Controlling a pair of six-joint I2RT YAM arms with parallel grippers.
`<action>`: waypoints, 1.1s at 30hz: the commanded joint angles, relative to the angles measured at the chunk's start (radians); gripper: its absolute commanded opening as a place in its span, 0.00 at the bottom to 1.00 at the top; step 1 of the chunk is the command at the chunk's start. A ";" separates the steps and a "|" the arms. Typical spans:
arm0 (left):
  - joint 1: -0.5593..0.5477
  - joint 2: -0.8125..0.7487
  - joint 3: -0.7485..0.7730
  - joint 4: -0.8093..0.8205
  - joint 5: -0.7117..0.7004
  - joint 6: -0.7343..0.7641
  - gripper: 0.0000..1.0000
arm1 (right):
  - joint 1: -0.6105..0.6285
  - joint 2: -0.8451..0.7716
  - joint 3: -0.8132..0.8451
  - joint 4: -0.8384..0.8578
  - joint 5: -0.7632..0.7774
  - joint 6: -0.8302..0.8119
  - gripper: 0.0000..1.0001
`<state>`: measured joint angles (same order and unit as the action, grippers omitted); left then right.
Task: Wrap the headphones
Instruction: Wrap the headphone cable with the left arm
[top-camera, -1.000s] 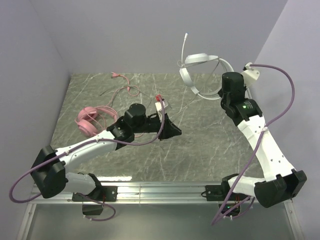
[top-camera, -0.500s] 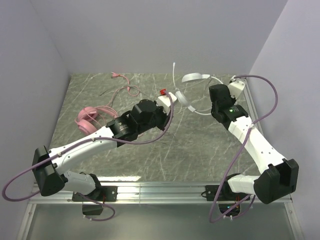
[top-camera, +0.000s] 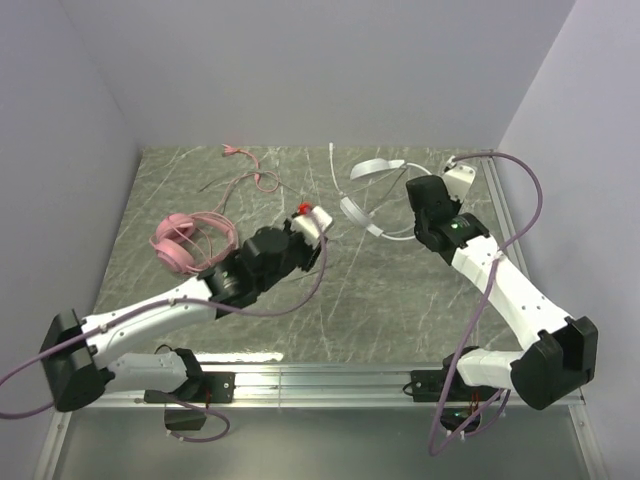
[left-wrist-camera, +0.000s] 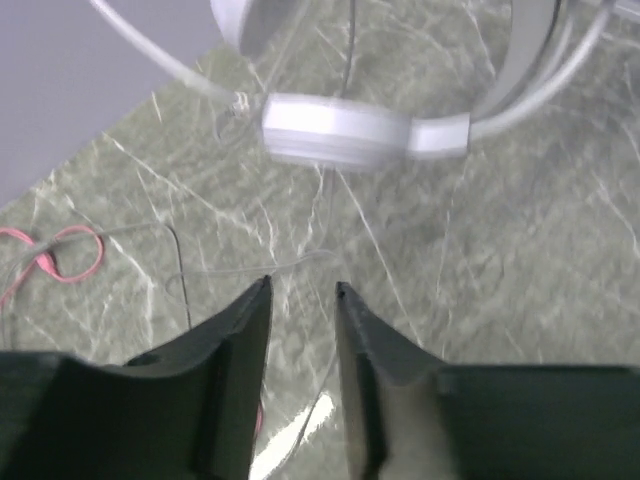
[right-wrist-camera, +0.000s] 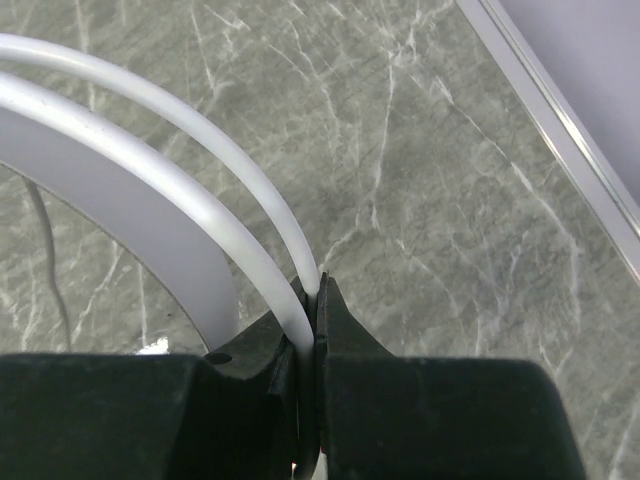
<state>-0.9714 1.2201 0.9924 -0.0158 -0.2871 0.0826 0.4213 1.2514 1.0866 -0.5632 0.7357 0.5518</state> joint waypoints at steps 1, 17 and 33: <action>-0.004 -0.125 -0.192 0.293 0.063 -0.053 0.43 | 0.004 -0.085 0.134 0.028 -0.004 0.020 0.00; 0.200 -0.200 -0.388 0.609 0.224 -0.210 0.96 | 0.010 -0.188 0.398 -0.095 -0.255 0.013 0.00; 0.289 0.306 -0.097 1.118 0.710 -0.291 0.99 | 0.010 -0.172 0.650 -0.188 -0.363 0.031 0.00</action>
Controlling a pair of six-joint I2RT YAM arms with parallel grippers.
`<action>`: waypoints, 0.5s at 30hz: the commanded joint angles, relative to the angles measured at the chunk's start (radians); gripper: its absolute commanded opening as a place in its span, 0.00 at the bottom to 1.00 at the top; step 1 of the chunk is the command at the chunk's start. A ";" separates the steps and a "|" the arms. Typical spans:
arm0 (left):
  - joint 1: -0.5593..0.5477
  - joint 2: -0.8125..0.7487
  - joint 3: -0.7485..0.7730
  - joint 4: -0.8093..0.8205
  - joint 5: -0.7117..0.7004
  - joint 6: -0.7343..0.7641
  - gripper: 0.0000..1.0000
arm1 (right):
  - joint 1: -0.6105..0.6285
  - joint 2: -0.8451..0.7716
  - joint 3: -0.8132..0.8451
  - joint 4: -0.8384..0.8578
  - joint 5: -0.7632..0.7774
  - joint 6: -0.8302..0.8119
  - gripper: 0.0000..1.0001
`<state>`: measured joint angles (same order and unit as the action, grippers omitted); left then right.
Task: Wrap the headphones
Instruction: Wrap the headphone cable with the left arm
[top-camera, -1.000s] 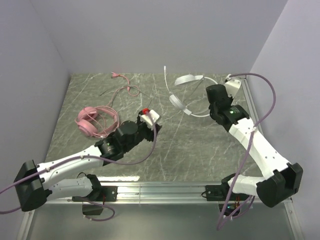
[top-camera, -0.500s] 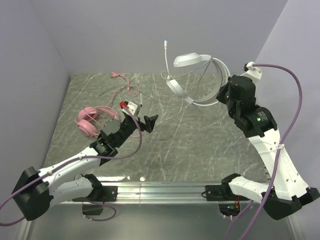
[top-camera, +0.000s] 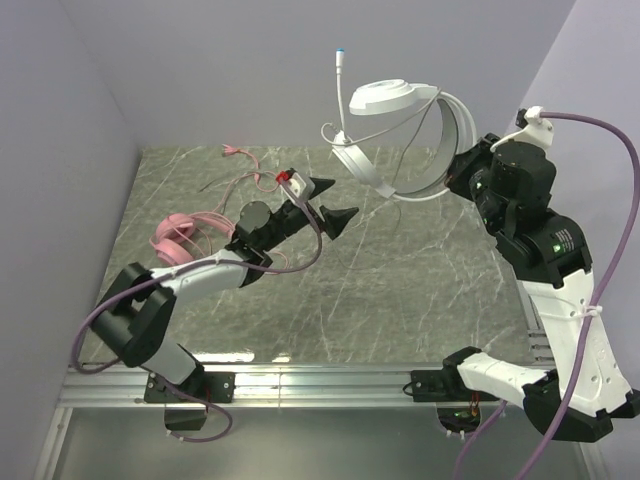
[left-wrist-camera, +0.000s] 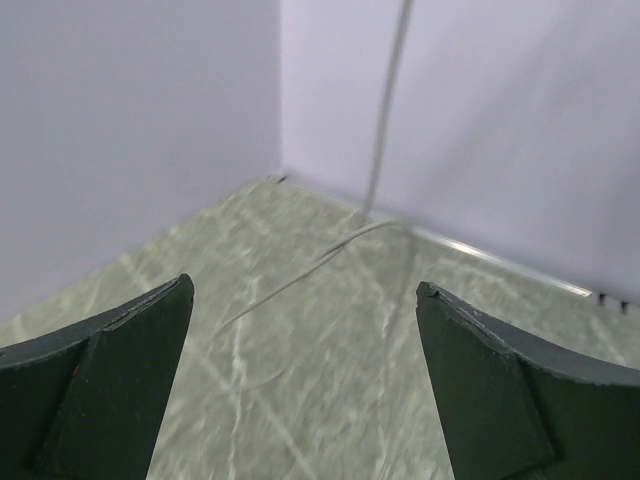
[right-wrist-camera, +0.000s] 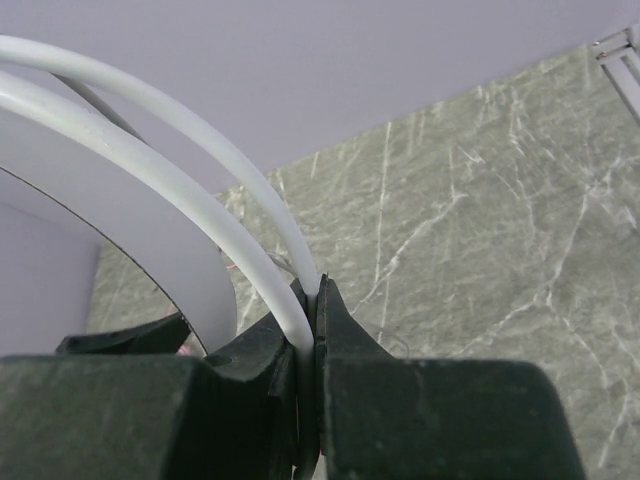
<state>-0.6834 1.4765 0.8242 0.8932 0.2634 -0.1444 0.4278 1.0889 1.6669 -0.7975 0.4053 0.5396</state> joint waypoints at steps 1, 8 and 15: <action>0.002 0.063 0.078 0.248 0.171 -0.076 0.99 | 0.003 -0.009 0.076 0.046 -0.037 0.046 0.00; 0.012 0.123 0.151 0.217 0.278 -0.113 0.99 | 0.003 0.000 0.108 0.032 -0.043 0.051 0.00; -0.060 0.107 0.026 0.279 0.059 -0.123 0.99 | 0.002 0.019 0.128 0.030 -0.045 0.071 0.00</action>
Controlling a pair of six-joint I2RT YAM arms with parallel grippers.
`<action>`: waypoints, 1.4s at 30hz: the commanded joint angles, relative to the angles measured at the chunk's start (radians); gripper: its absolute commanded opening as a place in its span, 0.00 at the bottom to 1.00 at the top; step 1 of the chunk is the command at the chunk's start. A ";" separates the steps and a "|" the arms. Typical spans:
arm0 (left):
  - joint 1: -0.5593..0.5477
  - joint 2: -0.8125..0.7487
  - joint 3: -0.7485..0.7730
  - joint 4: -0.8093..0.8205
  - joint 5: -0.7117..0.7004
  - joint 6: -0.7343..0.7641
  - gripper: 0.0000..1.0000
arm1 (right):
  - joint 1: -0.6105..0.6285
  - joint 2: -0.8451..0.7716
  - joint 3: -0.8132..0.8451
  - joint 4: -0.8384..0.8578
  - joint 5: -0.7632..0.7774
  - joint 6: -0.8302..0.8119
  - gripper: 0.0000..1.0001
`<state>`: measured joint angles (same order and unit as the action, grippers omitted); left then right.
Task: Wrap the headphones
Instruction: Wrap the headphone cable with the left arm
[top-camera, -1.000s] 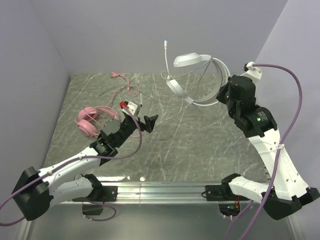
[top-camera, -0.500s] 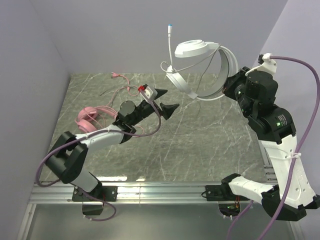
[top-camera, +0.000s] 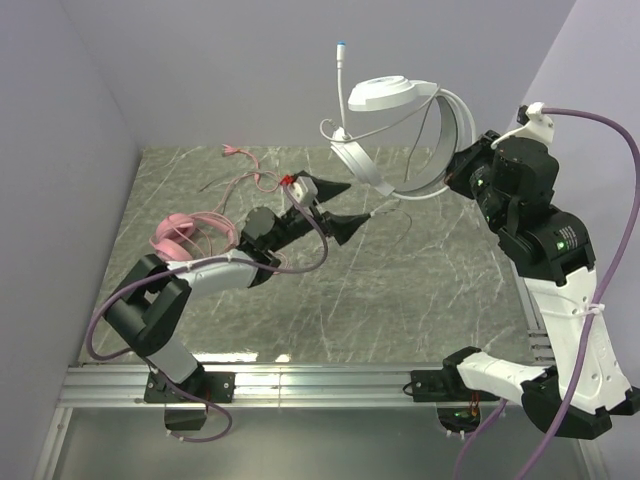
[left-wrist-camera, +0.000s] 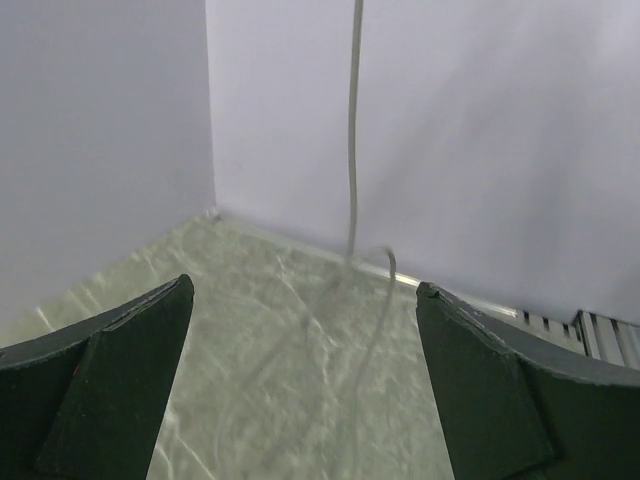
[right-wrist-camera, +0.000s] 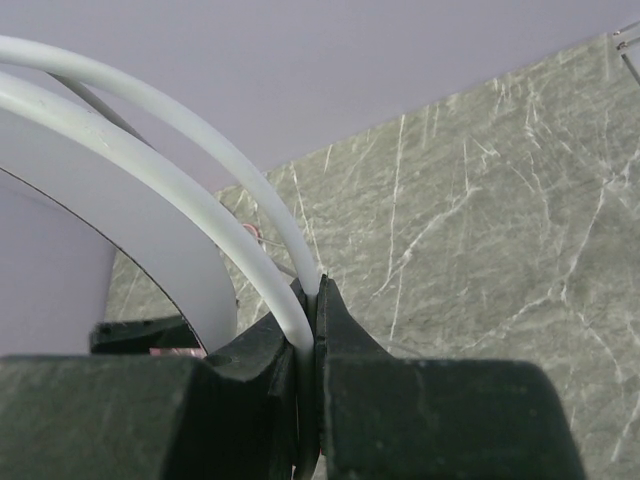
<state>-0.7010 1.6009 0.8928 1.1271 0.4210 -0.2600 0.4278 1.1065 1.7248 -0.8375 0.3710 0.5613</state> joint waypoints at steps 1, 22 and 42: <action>-0.051 -0.031 -0.084 0.039 -0.129 -0.011 0.99 | 0.003 0.003 0.071 0.069 -0.009 0.051 0.00; -0.267 -0.139 -0.292 0.029 -0.514 -0.139 0.99 | 0.002 -0.017 0.015 0.121 -0.009 0.109 0.00; -0.296 0.309 0.150 0.119 -0.559 -0.251 0.97 | 0.003 -0.017 0.012 0.129 0.002 0.147 0.00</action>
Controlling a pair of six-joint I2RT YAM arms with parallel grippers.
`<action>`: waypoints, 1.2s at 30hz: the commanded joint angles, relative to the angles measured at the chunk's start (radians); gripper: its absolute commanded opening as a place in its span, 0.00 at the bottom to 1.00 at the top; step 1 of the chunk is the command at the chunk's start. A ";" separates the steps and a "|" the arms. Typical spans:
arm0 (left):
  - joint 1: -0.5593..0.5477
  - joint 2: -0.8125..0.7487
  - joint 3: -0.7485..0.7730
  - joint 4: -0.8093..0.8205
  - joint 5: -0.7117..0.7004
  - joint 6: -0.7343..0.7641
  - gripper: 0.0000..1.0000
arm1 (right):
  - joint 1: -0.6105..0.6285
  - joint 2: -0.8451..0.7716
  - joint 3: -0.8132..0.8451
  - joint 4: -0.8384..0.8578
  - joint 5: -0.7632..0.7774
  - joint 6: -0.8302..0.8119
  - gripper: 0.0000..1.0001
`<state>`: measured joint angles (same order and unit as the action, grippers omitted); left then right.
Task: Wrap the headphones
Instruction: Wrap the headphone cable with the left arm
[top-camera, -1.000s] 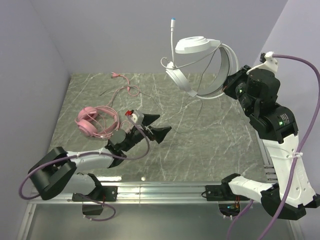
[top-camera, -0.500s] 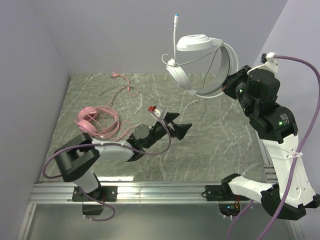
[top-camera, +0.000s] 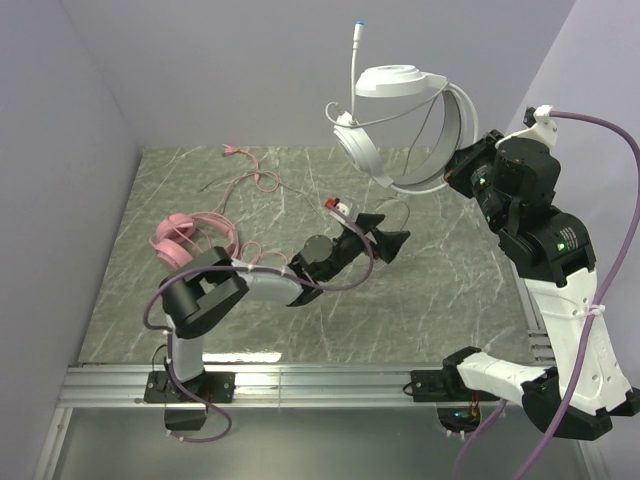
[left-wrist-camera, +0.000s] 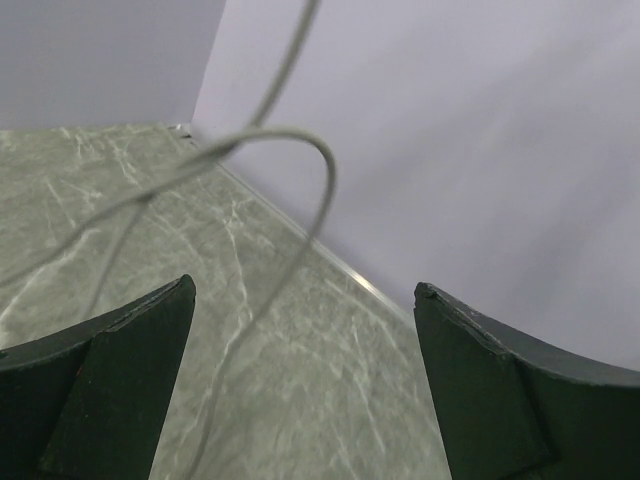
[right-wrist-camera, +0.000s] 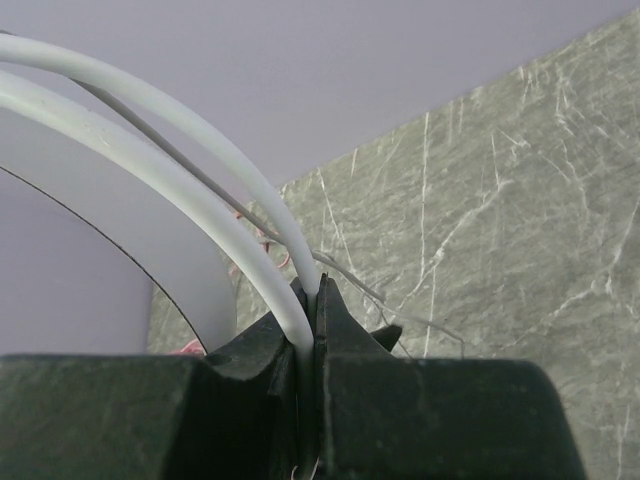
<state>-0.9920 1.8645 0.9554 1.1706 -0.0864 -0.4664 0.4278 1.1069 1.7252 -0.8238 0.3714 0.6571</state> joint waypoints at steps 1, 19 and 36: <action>-0.005 0.062 0.107 0.078 -0.056 -0.047 0.97 | 0.003 -0.021 0.010 0.117 0.003 0.053 0.00; 0.033 0.200 0.307 -0.077 -0.121 -0.032 0.00 | -0.023 -0.001 0.082 0.104 0.054 0.036 0.00; 0.584 -0.079 -0.032 -0.621 0.004 -0.387 0.00 | -0.202 0.082 0.304 0.058 0.025 0.039 0.00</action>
<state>-0.4747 1.8771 0.9379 0.6781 -0.1032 -0.8154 0.2535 1.2171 2.0136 -0.8516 0.4171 0.6533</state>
